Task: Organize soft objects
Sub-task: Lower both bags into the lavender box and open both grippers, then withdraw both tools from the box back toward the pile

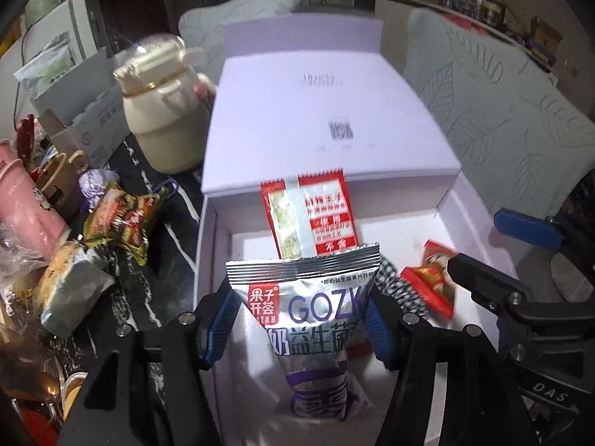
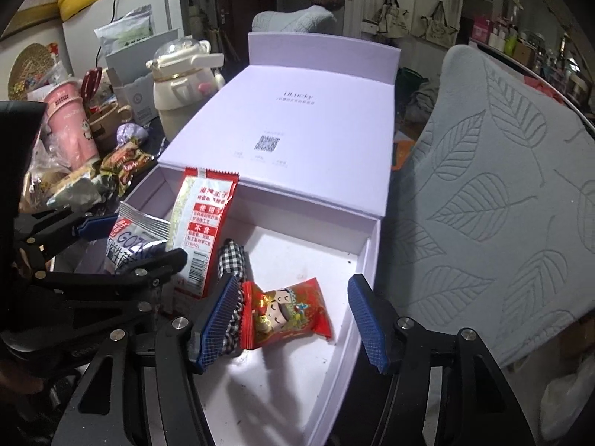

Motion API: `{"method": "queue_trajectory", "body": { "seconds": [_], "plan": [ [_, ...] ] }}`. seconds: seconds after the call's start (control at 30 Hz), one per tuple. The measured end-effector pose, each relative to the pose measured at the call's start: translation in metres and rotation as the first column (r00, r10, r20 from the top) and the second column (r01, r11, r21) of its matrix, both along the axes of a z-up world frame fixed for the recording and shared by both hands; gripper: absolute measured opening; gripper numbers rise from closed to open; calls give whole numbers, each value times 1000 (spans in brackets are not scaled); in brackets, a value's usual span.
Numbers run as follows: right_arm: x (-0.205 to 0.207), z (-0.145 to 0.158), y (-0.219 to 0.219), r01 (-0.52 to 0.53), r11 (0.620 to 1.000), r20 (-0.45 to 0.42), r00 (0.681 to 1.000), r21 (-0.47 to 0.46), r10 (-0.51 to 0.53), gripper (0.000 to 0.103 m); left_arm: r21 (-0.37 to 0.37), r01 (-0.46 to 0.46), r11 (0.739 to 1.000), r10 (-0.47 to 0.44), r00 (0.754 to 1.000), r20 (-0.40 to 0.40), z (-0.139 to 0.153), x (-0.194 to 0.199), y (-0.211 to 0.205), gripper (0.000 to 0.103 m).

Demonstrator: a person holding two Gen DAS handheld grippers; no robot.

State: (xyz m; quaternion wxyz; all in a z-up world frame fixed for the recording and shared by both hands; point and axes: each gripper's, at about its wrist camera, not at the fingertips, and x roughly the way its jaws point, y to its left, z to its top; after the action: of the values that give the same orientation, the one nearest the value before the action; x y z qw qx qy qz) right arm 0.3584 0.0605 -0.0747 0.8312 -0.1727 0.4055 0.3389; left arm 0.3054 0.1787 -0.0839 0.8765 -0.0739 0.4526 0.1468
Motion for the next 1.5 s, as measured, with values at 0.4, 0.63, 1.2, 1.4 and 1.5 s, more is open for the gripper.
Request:
{"method": "queue_trajectory", "body": {
  "seconds": [0.4,0.63,1.2,1.4,1.5],
  "plan": [
    [-21,56,-20,20,995,68,997,98,-27,62,60,-14,998,7,993,118,70,-30,-19,61],
    [-47,100,-38,8,988,144,989,153,-31,62,89,-14,996,-3,982,187,110,-55,-33,61],
    [-91,131,-77,28,981,207,976,190,-68,68,104,-38,994,6,957,291,136,-95,-51,61],
    [-90,117,-80,37,984,181,981,176,-69,68,103,-42,994,13,963,268,125,-91,-51,65],
    [-88,112,-79,41,986,177,982,164,-70,68,144,-73,987,32,962,272,120,-89,-52,86]
  ]
}}
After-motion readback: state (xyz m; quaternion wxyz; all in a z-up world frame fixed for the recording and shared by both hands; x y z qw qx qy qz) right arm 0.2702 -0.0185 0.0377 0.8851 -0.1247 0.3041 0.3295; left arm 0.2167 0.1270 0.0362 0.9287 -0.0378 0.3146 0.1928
